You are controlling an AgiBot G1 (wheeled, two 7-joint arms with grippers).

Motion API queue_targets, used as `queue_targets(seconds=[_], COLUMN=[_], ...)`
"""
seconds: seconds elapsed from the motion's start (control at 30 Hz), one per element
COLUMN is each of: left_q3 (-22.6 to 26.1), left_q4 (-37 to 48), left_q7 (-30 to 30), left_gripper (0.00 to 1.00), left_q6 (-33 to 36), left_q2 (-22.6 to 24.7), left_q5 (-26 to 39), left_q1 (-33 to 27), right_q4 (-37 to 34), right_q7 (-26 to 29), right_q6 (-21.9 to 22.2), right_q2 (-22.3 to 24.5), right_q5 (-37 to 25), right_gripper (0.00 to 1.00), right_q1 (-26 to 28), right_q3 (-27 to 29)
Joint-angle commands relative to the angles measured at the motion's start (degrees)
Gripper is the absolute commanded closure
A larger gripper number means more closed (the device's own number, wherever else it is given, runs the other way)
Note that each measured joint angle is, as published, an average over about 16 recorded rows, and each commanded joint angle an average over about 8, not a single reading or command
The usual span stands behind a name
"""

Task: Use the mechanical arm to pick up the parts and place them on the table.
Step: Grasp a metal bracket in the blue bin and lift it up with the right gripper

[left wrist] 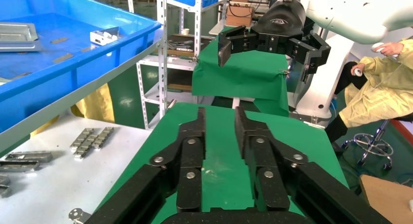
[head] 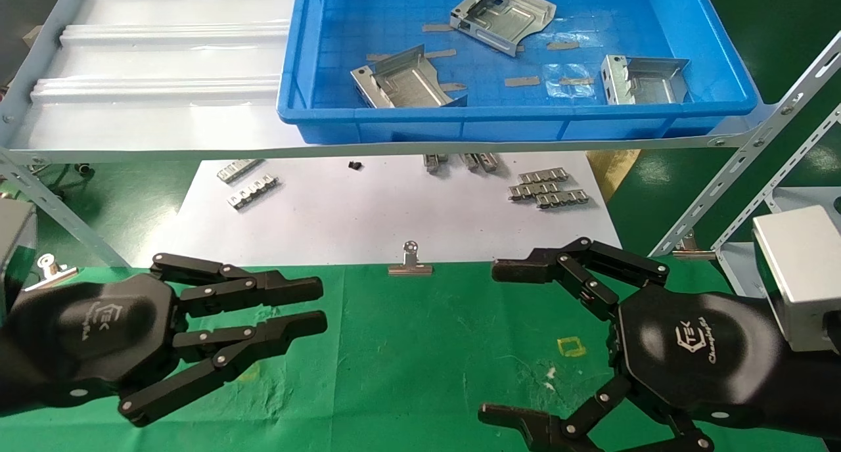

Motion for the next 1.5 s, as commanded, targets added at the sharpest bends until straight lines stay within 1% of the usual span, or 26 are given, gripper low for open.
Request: queue_targets(seconds=[0.03,0.13,0.23,0.33,0.5,0.63,0.77,0.9,1.07,1.1,1.13,1.2,1.3,1.33,1.37,1.4,1.5], left_q3=[0.0,0.0,0.0,0.0,0.0,0.0,0.0,0.0,0.0,0.0,0.0,0.0,0.0,0.0,0.0,0.0,0.0], left_q4=[0.0,0.0,0.0,0.0,0.0,0.0,0.0,0.0,0.0,0.0,0.0,0.0,0.0,0.0,0.0,0.0,0.0], left_q7=[0.0,0.0,0.0,0.0,0.0,0.0,0.0,0.0,0.0,0.0,0.0,0.0,0.0,0.0,0.0,0.0,0.0], left_gripper=[1.0,1.0,1.0,1.0,1.0,1.0,1.0,1.0,1.0,1.0,1.0,1.0,1.0,1.0,1.0,1.0,1.0], left_q6=[0.0,0.0,0.0,0.0,0.0,0.0,0.0,0.0,0.0,0.0,0.0,0.0,0.0,0.0,0.0,0.0,0.0], left_q2=[0.0,0.0,0.0,0.0,0.0,0.0,0.0,0.0,0.0,0.0,0.0,0.0,0.0,0.0,0.0,0.0,0.0], left_q5=[0.0,0.0,0.0,0.0,0.0,0.0,0.0,0.0,0.0,0.0,0.0,0.0,0.0,0.0,0.0,0.0,0.0], left_q1=[0.0,0.0,0.0,0.0,0.0,0.0,0.0,0.0,0.0,0.0,0.0,0.0,0.0,0.0,0.0,0.0,0.0], right_q4=[0.01,0.03,-0.17,-1.17,-6.1,-13.6,-23.6,-34.82,-48.18,-50.61,-52.83,-56.94,-61.32,-62.23,-62.91,-63.36,-63.67], right_q7=[0.01,-0.04,-0.05,0.32,1.35,1.59,0.56,-1.86,-5.38,-6.07,-6.69,-7.82,-8.87,-9.01,-9.03,-8.97,-8.26], right_q6=[-0.02,0.13,1.01,2.61,6.65,11.38,17.02,23.06,29.96,31.27,32.47,34.83,38.1,38.98,39.77,40.47,42.0], right_q2=[0.01,-0.06,-0.87,-2.91,-8.51,-14.15,-20.52,-27.0,-34.3,-35.63,-36.85,-39.09,-41.5,-42.0,-42.38,-42.67,-43.02], right_q5=[0.05,-0.21,-1.63,-4.77,-13.11,-20.81,-27.74,-33.22,-37.99,-38.68,-39.26,-40.18,-41.03,-41.19,-41.25,-41.22,-40.8], right_gripper=[0.0,0.0,0.0,0.0,0.0,0.0,0.0,0.0,0.01,0.04,0.14,0.39,0.77,0.88,0.98,1.0,1.0], right_q1=[-0.06,0.29,2.47,7.22,18.61,27.57,34.96,40.77,46.31,47.18,47.92,49.17,50.25,50.43,50.54,50.57,50.31], right_q3=[0.01,-0.01,-0.31,-1.32,-4.39,-7.28,-9.99,-12.24,-14.35,-14.67,-14.96,-15.45,-16.06,-16.28,-16.48,-16.67,-17.27])
